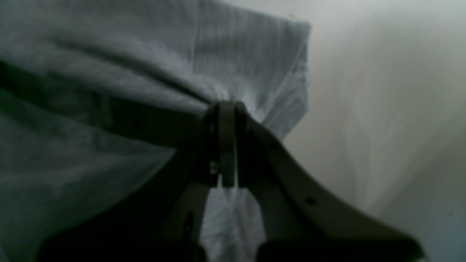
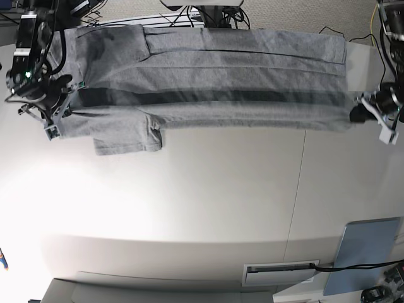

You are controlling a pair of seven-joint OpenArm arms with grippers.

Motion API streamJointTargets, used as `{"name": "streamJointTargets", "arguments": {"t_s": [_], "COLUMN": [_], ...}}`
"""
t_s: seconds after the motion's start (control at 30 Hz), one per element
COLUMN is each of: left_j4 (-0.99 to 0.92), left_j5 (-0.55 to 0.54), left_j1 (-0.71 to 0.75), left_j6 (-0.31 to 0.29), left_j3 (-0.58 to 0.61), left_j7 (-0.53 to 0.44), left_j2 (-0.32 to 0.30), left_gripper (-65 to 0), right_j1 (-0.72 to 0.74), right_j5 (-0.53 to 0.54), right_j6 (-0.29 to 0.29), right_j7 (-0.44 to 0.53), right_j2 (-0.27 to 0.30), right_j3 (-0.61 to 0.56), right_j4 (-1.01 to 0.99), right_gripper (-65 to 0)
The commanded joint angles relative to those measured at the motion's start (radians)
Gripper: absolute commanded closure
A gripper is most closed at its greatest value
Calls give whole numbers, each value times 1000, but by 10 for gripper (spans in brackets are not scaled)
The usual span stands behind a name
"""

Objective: Fold the T-shirt properly
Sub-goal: 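Grasp the hem with both grippers and fold it up over the shoulders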

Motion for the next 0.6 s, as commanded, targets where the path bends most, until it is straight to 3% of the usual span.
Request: {"name": "streamJointTargets", "arguments": {"t_s": [0.0, 0.13, 0.57], "left_j4": [16, 16, 16], "left_j5": [-12, -13, -11], "left_j1": [5, 64, 119], "left_j6": [3, 3, -4], "left_j3": [-13, -13, -13], "left_j7": [-18, -18, -14], "left_j2": [-28, -25, -25], "left_gripper": [0, 0, 0], "right_j1": [-18, -97, -251], "right_j5": [-8, -8, -8], "right_j6": [1, 0, -19], "right_j7": [11, 11, 12], "right_j2": [8, -16, -16], "right_j3": [25, 63, 66], "right_j4": [34, 82, 86], "right_gripper": [0, 0, 0]}}
